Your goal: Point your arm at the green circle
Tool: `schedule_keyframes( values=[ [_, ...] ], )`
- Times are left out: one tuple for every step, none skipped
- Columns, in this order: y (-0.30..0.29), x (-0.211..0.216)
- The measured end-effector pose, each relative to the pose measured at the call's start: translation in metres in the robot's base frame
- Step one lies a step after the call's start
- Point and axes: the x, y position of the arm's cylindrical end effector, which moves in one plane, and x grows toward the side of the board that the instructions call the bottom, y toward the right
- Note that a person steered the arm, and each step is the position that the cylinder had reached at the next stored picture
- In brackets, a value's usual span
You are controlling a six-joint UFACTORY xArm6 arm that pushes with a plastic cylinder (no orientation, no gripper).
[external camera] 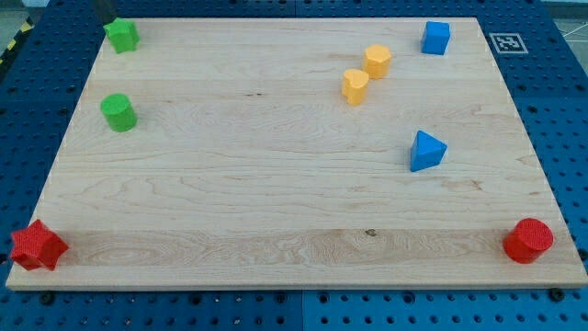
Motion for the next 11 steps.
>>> schedule_keyframes(
  values=[
    [0.000, 0.002],
    [0.030, 0.055],
    [0.090, 0.142],
    [0.135, 0.229],
    [0.174, 0.320],
    [0.180, 0.342],
    [0.150, 0.341],
    [0.075, 0.321],
    [0.073, 0.319],
    [0.091, 0.258],
    [0.097, 0.223]
  ],
)
